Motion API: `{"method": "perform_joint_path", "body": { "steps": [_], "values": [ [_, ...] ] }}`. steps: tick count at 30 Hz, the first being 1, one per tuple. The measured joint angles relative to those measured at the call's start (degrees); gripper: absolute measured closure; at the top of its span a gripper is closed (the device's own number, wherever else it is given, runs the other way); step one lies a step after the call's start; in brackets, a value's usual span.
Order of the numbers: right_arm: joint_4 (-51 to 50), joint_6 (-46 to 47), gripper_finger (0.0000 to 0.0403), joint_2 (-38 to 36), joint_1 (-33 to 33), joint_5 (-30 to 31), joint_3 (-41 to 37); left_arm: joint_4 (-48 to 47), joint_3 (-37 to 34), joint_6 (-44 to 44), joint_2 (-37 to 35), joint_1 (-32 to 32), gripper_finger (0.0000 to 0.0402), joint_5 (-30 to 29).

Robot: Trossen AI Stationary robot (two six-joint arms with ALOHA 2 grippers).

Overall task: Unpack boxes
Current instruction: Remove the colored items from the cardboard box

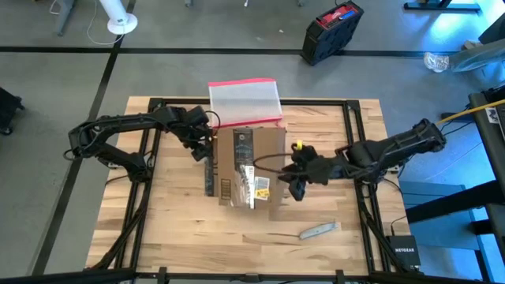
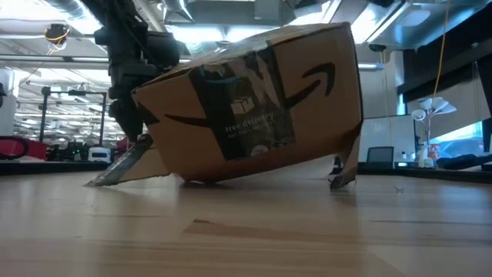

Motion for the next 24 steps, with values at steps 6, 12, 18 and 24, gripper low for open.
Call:
{"method": "perform_joint_path", "body": {
  "steps": [6,12,18,24],
  "values": [
    [-2.1,0.2,0.0254,0.0,-5.9,-3.1,0.0,-0.9,0.0,1.5,-1.6,0.0,0.0203,-0.3],
    [-4.4,1.8,0.0254,0.0,-11.0,-8.0,0.0,-1.0,0.1,1.6,-6.5,2.1,0.0203,-3.3],
    [-4.4,1.9,0.0254,0.0,-14.9,-9.8,0.0,-3.7,2.5,4.0,-11.8,3.8,0.0203,-4.7],
    [-3.7,0.7,0.0254,0.2,-18.3,-13.0,0.0,-2.6,5.5,6.0,-16.1,2.2,0.0203,2.6]
  ]
}}
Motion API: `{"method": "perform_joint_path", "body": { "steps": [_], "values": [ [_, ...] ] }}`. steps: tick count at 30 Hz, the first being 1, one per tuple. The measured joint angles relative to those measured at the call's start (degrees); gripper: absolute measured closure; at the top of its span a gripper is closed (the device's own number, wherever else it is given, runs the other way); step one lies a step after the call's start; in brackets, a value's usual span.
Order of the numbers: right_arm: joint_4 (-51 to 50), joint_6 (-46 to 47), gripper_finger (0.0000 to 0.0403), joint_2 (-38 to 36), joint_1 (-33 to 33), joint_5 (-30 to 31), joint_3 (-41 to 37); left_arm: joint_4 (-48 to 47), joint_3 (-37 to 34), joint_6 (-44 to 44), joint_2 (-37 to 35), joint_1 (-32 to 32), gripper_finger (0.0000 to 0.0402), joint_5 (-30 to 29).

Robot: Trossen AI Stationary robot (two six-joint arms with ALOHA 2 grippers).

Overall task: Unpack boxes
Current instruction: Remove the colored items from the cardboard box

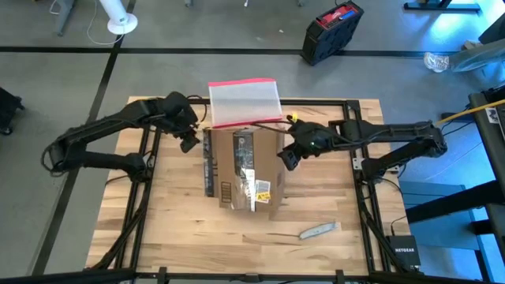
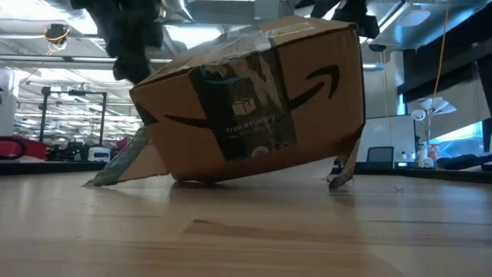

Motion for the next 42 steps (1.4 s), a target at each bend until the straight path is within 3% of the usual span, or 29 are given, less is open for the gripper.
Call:
{"method": "perform_joint_path", "body": {
  "steps": [4,8,11,13,25,37,42],
  "values": [
    [0.1,-0.5,0.0254,0.3,-2.7,-0.6,0.0,6.0,-0.8,-5.1,0.9,-1.7,0.0204,12.2],
    [0.6,-1.6,0.0254,0.6,-5.2,-1.2,0.0,10.1,-2.3,-9.3,5.3,-2.4,0.0204,13.3],
    [1.4,-1.7,0.0254,0.9,-6.5,-2.5,0.0,17.1,-4.2,-12.3,8.7,-2.4,0.0204,20.3],
    [0.9,-1.8,0.0254,1.5,-7.2,-4.2,0.0,20.1,-5.0,-14.8,10.2,-2.5,0.0204,21.9],
    [10.3,1.0,0.0254,3.0,-6.9,-9.3,-4.3,27.9,-5.3,-18.3,11.4,-1.7,0.0204,22.1],
    [15.7,1.4,0.0254,-0.4,-6.5,-10.1,-2.0,30.7,-5.0,-23.6,7.8,-1.8,0.0204,30.8],
    [14.7,1.1,0.0254,-0.7,-6.3,-10.6,0.4,30.6,-3.9,-23.9,5.7,-1.8,0.0204,31.9]
  ]
}}
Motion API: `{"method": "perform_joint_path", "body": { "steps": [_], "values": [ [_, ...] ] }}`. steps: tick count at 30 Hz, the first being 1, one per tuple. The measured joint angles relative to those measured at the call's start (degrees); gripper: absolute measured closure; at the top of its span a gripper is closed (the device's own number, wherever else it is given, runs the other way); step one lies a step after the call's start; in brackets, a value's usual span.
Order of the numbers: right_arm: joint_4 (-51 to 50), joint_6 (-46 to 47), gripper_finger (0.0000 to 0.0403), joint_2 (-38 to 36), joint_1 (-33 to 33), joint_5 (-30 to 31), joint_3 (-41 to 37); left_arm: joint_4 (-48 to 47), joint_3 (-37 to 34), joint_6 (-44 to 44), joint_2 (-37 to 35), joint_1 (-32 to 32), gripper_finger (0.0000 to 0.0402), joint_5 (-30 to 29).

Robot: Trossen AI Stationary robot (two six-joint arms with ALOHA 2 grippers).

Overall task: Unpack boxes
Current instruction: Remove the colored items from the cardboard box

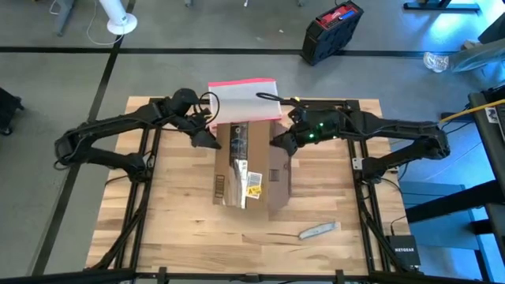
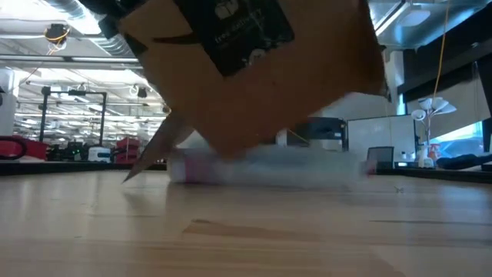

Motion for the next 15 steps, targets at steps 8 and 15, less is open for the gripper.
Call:
{"method": "perform_joint_path", "body": {
  "steps": [8,15],
  "values": [
    [-1.3,-1.2,0.0254,0.0,0.8,-0.9,3.1,-0.1,1.8,-1.6,-3.1,0.0,0.0204,0.3],
    [-1.4,-1.8,0.0254,0.1,1.6,-0.4,6.4,0.6,1.8,-3.0,-6.2,-0.7,0.0204,1.6]
  ]
}}
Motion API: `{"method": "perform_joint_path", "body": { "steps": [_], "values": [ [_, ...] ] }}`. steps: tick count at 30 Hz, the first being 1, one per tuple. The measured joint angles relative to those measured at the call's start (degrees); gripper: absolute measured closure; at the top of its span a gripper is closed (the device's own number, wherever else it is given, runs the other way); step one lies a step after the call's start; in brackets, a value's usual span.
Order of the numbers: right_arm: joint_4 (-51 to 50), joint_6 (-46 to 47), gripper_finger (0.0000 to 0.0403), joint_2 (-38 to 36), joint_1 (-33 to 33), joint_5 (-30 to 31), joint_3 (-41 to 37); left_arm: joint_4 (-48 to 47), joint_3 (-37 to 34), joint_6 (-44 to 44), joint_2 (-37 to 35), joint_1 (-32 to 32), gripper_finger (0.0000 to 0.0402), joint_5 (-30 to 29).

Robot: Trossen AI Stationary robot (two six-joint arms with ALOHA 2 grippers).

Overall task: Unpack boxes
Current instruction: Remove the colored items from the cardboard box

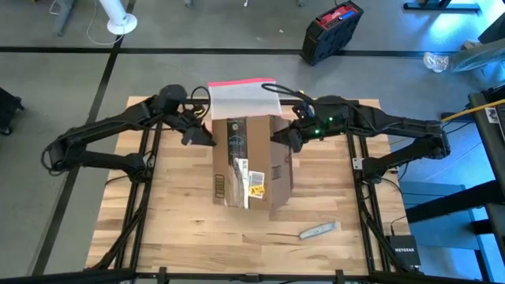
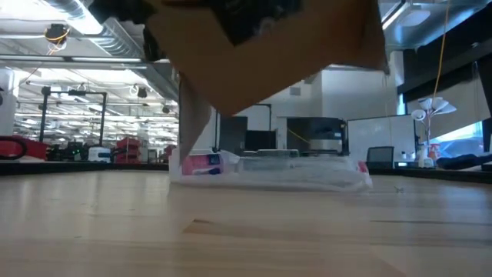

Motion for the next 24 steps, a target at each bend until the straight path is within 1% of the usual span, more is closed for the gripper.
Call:
{"method": "perform_joint_path", "body": {
  "steps": [7,11,17,19,24],
  "values": [
    [1.0,-3.7,0.0254,0.2,2.0,0.3,4.1,1.4,0.2,-0.2,-1.4,-1.9,0.0204,-0.3],
    [1.0,-4.2,0.0254,0.3,3.0,0.5,5.5,-0.8,0.3,0.1,-1.2,-3.2,0.0204,-0.2],
    [1.0,-4.2,0.0254,0.8,4.9,-2.2,5.7,-7.5,0.5,2.8,-1.2,-5.0,0.0204,-1.1],
    [1.6,-4.4,0.0254,1.3,5.9,-4.3,5.7,-11.1,0.5,5.2,-1.2,-5.6,0.0204,-2.3],
    [2.7,-5.5,0.0254,2.6,8.0,-7.4,5.7,-21.2,0.3,11.9,-1.1,-6.7,0.0204,-7.3]
  ]
}}
